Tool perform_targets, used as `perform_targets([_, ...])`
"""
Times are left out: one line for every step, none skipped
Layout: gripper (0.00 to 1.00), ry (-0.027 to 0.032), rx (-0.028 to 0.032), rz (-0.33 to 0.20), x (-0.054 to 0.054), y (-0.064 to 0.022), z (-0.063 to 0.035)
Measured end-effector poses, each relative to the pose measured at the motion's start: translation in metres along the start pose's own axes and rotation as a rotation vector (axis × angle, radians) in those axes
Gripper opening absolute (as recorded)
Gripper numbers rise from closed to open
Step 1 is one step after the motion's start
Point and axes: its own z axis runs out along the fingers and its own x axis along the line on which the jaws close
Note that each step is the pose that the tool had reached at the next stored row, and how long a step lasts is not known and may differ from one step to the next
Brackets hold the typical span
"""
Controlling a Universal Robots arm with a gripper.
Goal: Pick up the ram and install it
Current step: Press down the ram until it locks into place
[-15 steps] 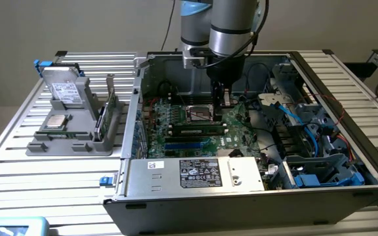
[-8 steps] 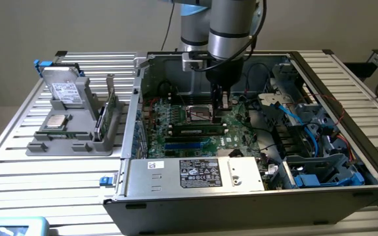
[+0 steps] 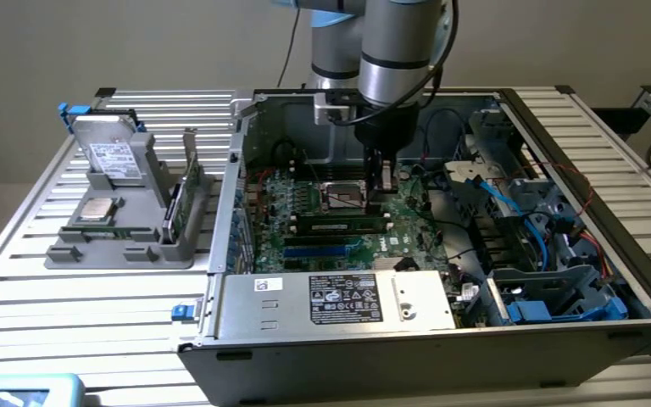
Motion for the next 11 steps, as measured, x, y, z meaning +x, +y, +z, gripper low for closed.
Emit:
perform_targets([0.11, 0.0000, 0.0001, 0.000, 0.0000, -0.0002, 0.0002])
perform_targets([0.11, 0.0001, 0.0001, 0.000, 0.0001, -0.0004, 0.0002])
perform_targets([0.11, 0.0003, 0.0004, 0.000, 0.0001, -0.0005, 0.0004])
perform_targets([0.11, 0.0004, 0.0012, 0.000, 0.0001, -0.0006, 0.0008])
perform_targets([0.11, 0.0005, 0.0021, 0.000, 0.0001, -0.0006, 0.0011])
perform_targets([0.11, 0.0008, 0.0028, 0.000, 0.0001, -0.0006, 0.0014])
perform_targets([0.11, 0.0007, 0.0038, 0.000, 0.0000, -0.0006, 0.0019])
perform_targets([0.11, 0.0007, 0.0054, 0.000, 0.0000, -0.0006, 0.0024])
perform_targets([0.11, 0.0007, 0.0071, -0.001, -0.0001, -0.0006, 0.0029])
perform_targets([0.11, 0.0007, 0.0085, -0.003, -0.0001, -0.0006, 0.0033])
perform_targets([0.11, 0.0006, 0.0098, -0.005, -0.0002, -0.0006, 0.0038])
